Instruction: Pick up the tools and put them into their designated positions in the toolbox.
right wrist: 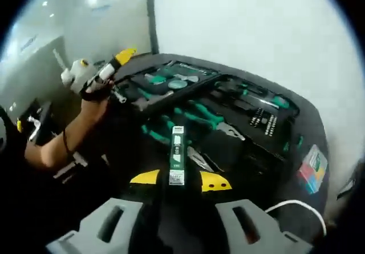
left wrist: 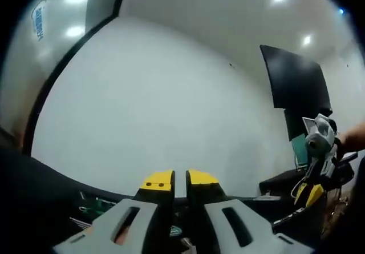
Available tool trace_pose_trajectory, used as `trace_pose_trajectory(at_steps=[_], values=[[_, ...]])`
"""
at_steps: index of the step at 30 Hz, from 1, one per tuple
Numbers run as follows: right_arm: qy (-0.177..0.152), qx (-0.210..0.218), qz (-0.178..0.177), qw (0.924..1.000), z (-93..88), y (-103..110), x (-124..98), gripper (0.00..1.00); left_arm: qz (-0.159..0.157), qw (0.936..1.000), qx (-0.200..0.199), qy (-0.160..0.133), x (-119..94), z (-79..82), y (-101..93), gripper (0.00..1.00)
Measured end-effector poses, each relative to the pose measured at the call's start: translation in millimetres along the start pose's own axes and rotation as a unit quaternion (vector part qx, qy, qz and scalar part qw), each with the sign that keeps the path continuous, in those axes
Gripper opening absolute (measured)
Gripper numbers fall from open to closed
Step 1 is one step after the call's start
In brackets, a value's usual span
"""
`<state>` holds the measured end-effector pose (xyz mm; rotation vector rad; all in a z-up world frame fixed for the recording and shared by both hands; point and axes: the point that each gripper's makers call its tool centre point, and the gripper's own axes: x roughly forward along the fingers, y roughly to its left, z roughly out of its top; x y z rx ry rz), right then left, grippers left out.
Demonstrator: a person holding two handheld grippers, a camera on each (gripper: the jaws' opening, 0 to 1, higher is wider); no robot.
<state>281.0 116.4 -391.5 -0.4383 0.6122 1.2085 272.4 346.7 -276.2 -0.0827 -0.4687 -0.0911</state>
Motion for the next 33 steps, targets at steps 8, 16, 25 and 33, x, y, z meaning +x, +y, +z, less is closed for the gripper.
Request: trace_pose_trajectory(at_steps=[8, 16, 25, 33], values=[[0.034, 0.005, 0.001, 0.9994, 2.4, -3.3, 14.9, 0.15, 0.002, 1.0, -0.005, -0.007, -0.8, 2.5, 1.8, 0.1], [0.057, -0.065, -0.016, 0.9961, 15.3, -6.1, 7.7, 0.14, 0.004, 0.9997, -0.016, -0.015, -1.8, 6.2, 4.8, 0.1], [0.079, -0.132, -0.035, 0.9874, 40.1, -14.2, -0.2, 0.14, 0.006, 0.9996, -0.021, -0.018, -2.2, 7.3, 5.9, 0.1], [0.095, -0.261, -0.045, 0.9596, 64.1, 0.5, -16.7, 0.0, 0.006, 0.9995, -0.022, -0.019, -2.6, 7.9, 5.2, 0.1]])
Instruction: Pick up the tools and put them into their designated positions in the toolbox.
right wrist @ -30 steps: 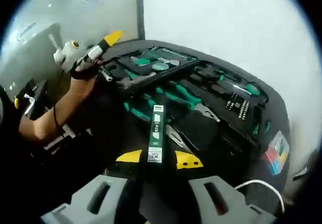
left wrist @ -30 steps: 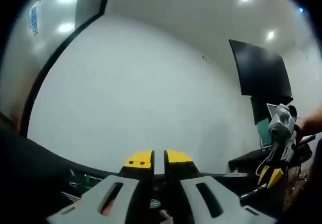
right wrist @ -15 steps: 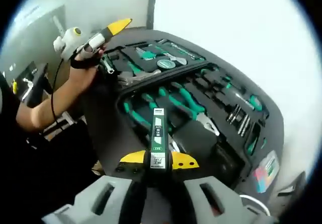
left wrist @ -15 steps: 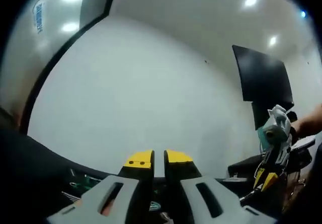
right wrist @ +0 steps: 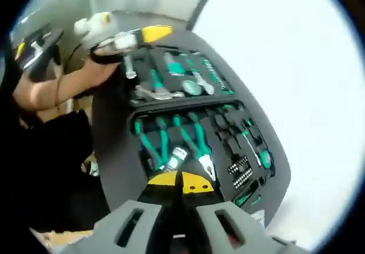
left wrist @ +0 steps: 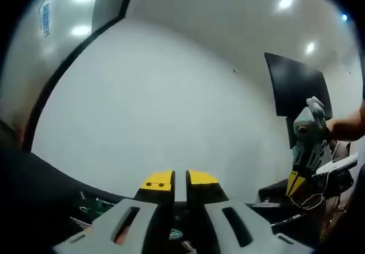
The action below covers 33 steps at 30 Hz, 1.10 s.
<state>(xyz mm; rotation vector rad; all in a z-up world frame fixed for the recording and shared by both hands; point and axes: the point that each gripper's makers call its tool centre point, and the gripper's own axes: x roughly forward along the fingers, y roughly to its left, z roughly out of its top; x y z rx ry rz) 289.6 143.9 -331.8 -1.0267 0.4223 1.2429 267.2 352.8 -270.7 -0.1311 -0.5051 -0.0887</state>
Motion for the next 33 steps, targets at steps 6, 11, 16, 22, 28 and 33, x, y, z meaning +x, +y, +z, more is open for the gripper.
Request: trace_pose_trajectory(at_steps=[6, 11, 16, 22, 28, 33], values=[[-0.017, 0.184, 0.0, 0.9828, -19.3, -8.3, -0.9, 0.07, 0.001, 1.0, -0.002, -0.001, -0.2, 0.6, 1.0, 0.1], [0.05, 0.263, 0.055, 0.9618, -49.3, 16.6, 16.9, 0.21, -0.001, 1.0, -0.001, 0.001, 0.0, -0.8, -0.1, 0.1], [0.146, 0.237, 0.085, 0.9569, -65.7, 23.2, 26.7, 0.2, -0.002, 1.0, 0.003, 0.005, 0.6, -2.5, -1.2, 0.1], [0.208, 0.185, 0.087, 0.9564, -71.3, 21.9, 42.5, 0.2, -0.001, 0.9999, 0.008, 0.007, 1.0, -3.1, -0.6, 0.1], [0.216, 0.166, 0.101, 0.9569, -73.1, 24.1, 44.5, 0.15, -0.001, 1.0, 0.003, 0.003, 0.2, -1.6, 0.9, 0.1], [0.207, 0.147, 0.092, 0.9628, -71.6, 20.1, 34.6, 0.14, -0.002, 1.0, 0.002, 0.002, 0.2, -1.4, -0.9, 0.1]])
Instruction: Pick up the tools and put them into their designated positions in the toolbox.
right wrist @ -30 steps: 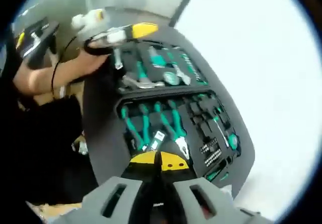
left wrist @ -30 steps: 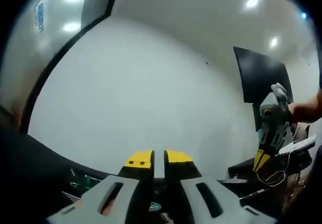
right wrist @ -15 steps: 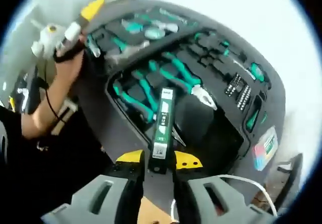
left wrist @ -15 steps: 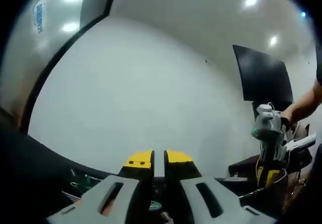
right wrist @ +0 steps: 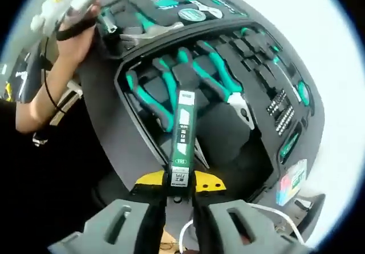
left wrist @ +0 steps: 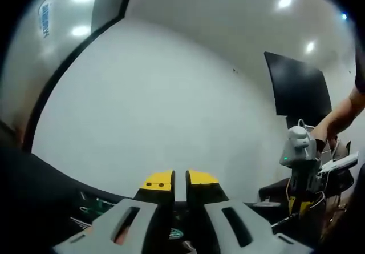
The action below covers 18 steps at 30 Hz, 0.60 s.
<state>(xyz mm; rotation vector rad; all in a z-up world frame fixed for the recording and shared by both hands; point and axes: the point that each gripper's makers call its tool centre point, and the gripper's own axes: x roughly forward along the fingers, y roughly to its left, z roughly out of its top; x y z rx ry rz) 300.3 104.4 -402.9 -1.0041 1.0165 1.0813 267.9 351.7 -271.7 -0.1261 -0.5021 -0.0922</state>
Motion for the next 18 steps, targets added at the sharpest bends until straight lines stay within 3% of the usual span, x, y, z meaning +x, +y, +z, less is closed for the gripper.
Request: trace_pose_trajectory(at_steps=[5, 10, 14, 18], values=[[0.0, -0.027, -0.012, 0.9996, 4.7, -2.1, -19.1, 0.14, 0.0, 1.0, 0.001, 0.001, 0.3, -0.3, -0.2, 0.1], [0.025, -0.097, -0.045, 0.994, 9.5, -5.8, -36.9, 0.14, -0.001, 1.0, 0.004, 0.005, 0.7, -1.7, -0.5, 0.1], [0.056, -0.188, -0.082, 0.9772, 18.2, -7.8, -51.7, 0.14, -0.001, 1.0, 0.006, 0.005, 1.3, -2.2, -1.0, 0.1], [0.083, -0.235, -0.114, 0.9618, 25.3, -12.6, -62.5, 0.14, 0.0, 1.0, 0.006, 0.004, 1.2, -1.6, -0.6, 0.1]])
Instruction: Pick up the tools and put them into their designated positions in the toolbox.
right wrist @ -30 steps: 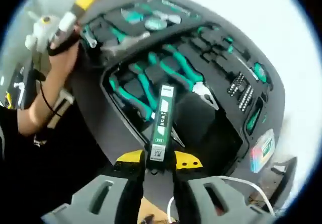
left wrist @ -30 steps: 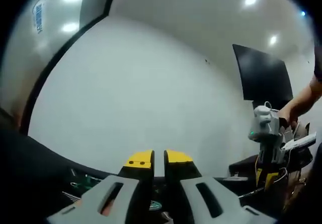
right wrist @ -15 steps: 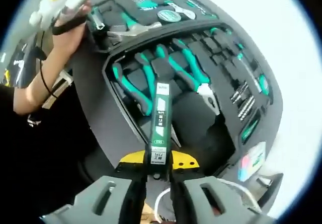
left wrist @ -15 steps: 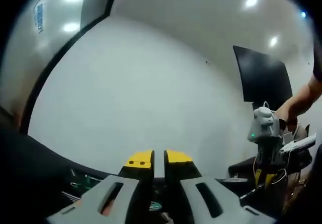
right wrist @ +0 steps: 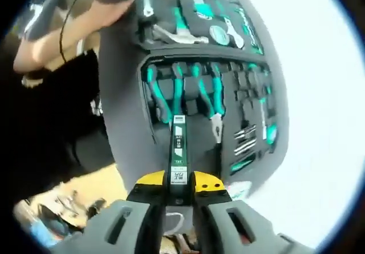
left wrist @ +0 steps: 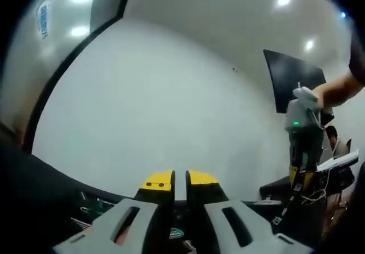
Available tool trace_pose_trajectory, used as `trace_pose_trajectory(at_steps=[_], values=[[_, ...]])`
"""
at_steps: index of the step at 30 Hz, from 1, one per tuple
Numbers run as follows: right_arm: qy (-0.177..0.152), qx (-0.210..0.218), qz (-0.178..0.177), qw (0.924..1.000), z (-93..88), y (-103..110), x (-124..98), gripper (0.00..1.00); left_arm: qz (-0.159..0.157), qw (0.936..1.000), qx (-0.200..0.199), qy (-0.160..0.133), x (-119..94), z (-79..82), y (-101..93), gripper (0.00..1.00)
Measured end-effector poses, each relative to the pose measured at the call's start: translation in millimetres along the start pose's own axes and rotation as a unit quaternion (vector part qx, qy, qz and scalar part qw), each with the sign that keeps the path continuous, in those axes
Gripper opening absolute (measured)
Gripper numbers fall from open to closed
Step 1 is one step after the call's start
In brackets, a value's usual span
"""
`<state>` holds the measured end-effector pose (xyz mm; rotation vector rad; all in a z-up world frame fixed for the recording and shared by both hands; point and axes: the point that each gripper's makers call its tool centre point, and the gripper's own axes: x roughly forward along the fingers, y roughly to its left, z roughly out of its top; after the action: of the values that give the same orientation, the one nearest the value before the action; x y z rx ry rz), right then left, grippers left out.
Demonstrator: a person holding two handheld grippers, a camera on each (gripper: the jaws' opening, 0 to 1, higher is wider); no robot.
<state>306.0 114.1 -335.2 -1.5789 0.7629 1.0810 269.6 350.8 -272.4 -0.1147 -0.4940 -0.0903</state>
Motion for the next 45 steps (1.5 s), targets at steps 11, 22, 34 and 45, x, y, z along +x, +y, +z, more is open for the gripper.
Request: trace_pose_trajectory(at_steps=[11, 22, 34, 45], values=[[0.008, -0.053, -0.046, 0.9975, 22.3, -38.7, -4.3, 0.14, 0.002, 1.0, -0.005, -0.005, 0.0, 1.9, 1.3, 0.09], [-0.018, -0.063, -0.074, 0.9951, 50.9, -74.6, 19.2, 0.14, 0.002, 0.9999, -0.008, -0.007, -0.5, 2.8, 2.7, 0.09], [-0.057, -0.038, -0.051, 0.9964, 79.8, -98.1, 45.4, 0.14, 0.001, 0.9999, -0.009, -0.007, -0.9, 3.1, 3.5, 0.09], [-0.071, -0.042, -0.035, 0.996, 86.5, -111.4, 79.3, 0.14, 0.001, 0.9999, -0.011, -0.007, -1.1, 3.5, 3.1, 0.09]])
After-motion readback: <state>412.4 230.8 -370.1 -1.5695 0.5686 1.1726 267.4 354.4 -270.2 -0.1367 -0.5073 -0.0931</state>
